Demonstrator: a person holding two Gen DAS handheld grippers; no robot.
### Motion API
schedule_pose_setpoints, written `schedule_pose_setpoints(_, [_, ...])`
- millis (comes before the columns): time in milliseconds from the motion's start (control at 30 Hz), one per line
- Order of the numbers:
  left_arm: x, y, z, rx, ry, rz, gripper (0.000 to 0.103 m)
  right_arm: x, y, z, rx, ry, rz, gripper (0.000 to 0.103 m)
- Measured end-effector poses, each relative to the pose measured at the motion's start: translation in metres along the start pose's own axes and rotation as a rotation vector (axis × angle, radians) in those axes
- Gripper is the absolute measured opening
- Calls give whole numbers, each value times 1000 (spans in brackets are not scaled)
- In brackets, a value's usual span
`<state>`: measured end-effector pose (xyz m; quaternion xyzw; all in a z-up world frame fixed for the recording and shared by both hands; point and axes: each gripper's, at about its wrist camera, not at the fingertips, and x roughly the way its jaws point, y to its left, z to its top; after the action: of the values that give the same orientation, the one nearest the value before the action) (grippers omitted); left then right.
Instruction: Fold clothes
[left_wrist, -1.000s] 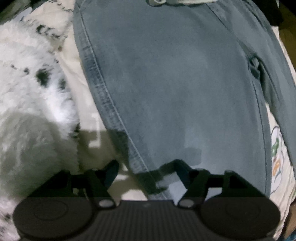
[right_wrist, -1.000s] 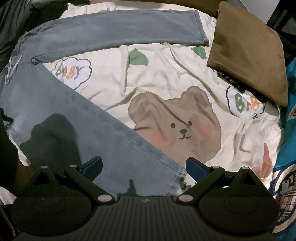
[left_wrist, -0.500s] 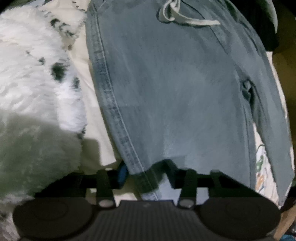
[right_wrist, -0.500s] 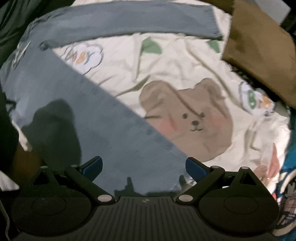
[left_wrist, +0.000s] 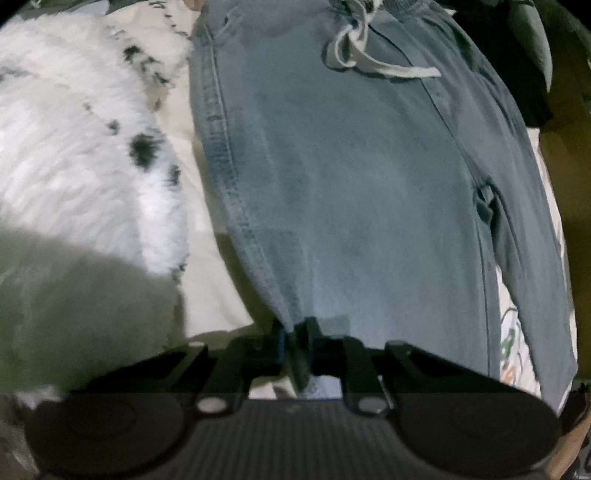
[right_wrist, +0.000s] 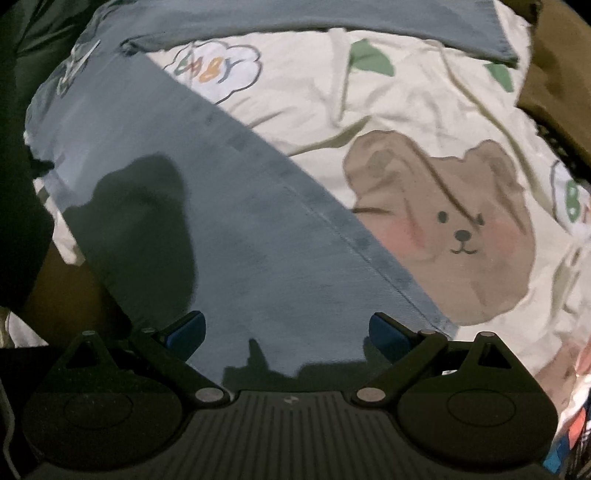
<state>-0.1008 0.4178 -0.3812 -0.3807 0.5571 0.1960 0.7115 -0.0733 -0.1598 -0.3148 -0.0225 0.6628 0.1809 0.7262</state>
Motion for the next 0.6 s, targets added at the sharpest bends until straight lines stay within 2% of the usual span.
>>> schedule_pose_setpoints(167, [-8, -7, 3, 2, -3, -5, 6, 9, 7, 1, -42, 19, 47, 97])
schedule_pose_setpoints(267, [-12, -8, 7, 5, -2, -19, 5, 17, 11, 0, -67, 34, 75, 78])
schedule_pose_setpoints(333, [-15, -11, 15, 9, 0, -20, 5, 25, 15, -3, -96, 61, 94, 74])
schedule_pose_setpoints(600, [-19, -30, 28, 32, 3, 5, 5, 49, 47, -1, -207, 106, 178, 74])
